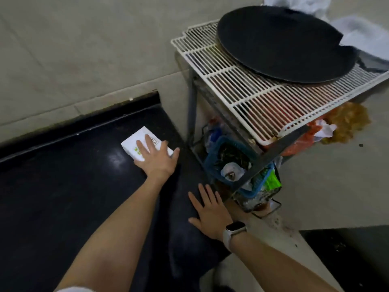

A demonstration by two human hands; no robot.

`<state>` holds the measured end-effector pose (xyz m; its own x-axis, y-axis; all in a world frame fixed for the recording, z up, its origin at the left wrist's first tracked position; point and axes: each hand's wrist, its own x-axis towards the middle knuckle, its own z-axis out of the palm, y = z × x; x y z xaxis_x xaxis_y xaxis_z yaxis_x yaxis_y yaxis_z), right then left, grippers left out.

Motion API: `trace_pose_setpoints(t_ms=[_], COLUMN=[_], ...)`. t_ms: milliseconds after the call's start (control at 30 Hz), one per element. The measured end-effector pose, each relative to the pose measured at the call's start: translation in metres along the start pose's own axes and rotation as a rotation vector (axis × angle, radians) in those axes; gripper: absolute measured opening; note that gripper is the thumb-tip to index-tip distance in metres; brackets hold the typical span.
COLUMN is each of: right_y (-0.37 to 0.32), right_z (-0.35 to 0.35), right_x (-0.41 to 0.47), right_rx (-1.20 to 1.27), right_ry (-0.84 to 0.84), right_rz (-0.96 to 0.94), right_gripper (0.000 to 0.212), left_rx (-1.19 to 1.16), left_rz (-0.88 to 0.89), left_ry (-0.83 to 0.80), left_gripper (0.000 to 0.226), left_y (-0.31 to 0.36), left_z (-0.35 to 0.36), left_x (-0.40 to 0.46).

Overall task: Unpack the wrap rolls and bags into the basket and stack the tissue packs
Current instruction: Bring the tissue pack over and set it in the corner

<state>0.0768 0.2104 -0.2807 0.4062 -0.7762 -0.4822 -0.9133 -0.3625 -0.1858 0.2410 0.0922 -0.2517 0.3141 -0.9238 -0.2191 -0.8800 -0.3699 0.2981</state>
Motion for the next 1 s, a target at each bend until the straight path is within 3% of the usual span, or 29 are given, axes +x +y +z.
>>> trace_pose_setpoints(t_ms=[167,300,467,533,567,633,667,767,833,900,1000], right_y=[0.009,0.016,0.006,-0.011,-0.023,-0.049,-0.061,-0.099,-0.126,-0.156,-0.21], right_z=[0.003,-0.006,-0.035,-0.051,-0.06,-0.072,-0.076,-0.072,-0.059,-0.04,-0.007], right_x=[0.002,-0.002,-0.004,-0.006,-0.008,-0.012,-0.014,-0.026,-0.041,-0.059,-0.089], right_rx=[0.067,0.081,0.308,0.688,0.943,1.326,1.387,1.271,1.186,1.116,0.977], right_ry=[0.023,-0.015,0.05,0.033,-0.085,-0.409,-0.549,-0.819,-0.86,-0.792,-0.643], right_rz=[-0.065,-0.107,-0.121,-0.098,-0.066,-0.033,-0.049,-0.181,-0.251,-0.267,-0.336], right_gripper=[0.071,0.068,0.047,0.039,0.039,0.043,0.046,0.056,0.049,0.036,0.028], left_rx=[-0.006,-0.134,-0.827,-1.152,-1.234,-1.152,-0.979,-0.299,-0.151,-0.114,-0.066], left_rz=[-0.016,-0.066,-0.32,-0.332,-0.312,-0.219,-0.162,0.043,0.079,0.02,-0.256], left_ry=[0.116,0.184,0.424,0.441,0.427,0.369,0.334,0.34,0.359,0.37,0.387], left_gripper=[0.036,0.038,0.028,0.029,0.029,0.032,0.043,0.056,0.054,0.053,0.058], left_y=[0.0,-0.025,-0.049,-0.056,-0.06,-0.066,-0.069,-0.085,-0.104,-0.13,-0.178], left_z=[-0.003,-0.003,-0.02,-0.036,-0.045,-0.057,-0.06,-0.064,-0.068,-0.066,-0.05], left_x=[-0.029,-0.092,-0.171,-0.203,-0.222,-0.26,-0.277,-0.322,-0.348,-0.375,-0.421])
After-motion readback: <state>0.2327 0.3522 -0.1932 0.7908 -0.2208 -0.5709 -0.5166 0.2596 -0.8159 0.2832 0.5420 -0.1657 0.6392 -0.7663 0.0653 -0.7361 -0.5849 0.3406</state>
